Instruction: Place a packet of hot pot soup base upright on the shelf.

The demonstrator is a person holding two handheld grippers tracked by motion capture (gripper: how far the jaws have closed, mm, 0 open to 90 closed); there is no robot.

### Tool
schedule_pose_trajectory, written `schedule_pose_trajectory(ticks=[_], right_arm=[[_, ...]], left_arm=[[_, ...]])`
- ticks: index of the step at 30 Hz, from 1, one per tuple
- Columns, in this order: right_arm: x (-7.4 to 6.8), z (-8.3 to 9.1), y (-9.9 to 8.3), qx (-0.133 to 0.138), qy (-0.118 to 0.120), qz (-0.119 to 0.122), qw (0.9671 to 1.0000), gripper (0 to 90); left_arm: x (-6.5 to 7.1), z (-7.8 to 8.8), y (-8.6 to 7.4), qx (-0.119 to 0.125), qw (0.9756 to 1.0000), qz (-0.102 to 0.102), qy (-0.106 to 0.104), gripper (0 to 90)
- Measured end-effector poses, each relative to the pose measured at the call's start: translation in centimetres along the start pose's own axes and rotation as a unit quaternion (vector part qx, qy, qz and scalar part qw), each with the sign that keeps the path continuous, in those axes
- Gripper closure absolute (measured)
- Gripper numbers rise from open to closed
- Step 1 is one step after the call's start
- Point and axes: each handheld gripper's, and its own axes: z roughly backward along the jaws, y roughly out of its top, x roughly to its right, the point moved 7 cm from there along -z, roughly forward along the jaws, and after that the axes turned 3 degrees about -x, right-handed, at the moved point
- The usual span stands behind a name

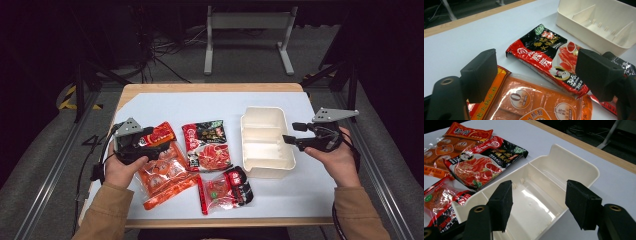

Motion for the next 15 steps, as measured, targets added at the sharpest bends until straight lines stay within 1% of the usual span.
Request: schedule_pose_trajectory(ticks=[3,4,7,9,12,15], right_arm=[[0.1,0.1,0.1,0.004,-0.001,0.002,1.0000,39.1],[0.1,0.2,0.2,0.006,-0.001,0.000,1.0000,39.1],[0.3,0.2,0.2,0.009,-0.002,-0.002,1.0000,39.1],[0.3,0.2,0.3,0.011,-0.003,-0.004,0.9999,39.1],[0.2,0.0,0.3,0.010,-0.002,0.000,0.9999,39.1],[0.3,-0.1,0.2,0.008,0.000,-0.002,1.0000,38.9]], left_arm=[[0.1,-0.5,0.5,-0.004,1.0000,-0.002,0.001,19.0],[0.1,-0.7,0.7,-0.006,1.0000,-0.004,-0.001,19.0],[0.1,-1.5,1.3,-0.008,1.0000,-0.001,-0.005,18.8],[-0.1,-2.1,1.7,-0.010,0.9999,-0.003,-0.001,18.8],[-0.5,-3.4,2.4,-0.019,0.9998,-0.006,0.003,18.6],[-0.7,-3.8,2.7,-0.018,0.9998,-0.004,0.002,18.7]])
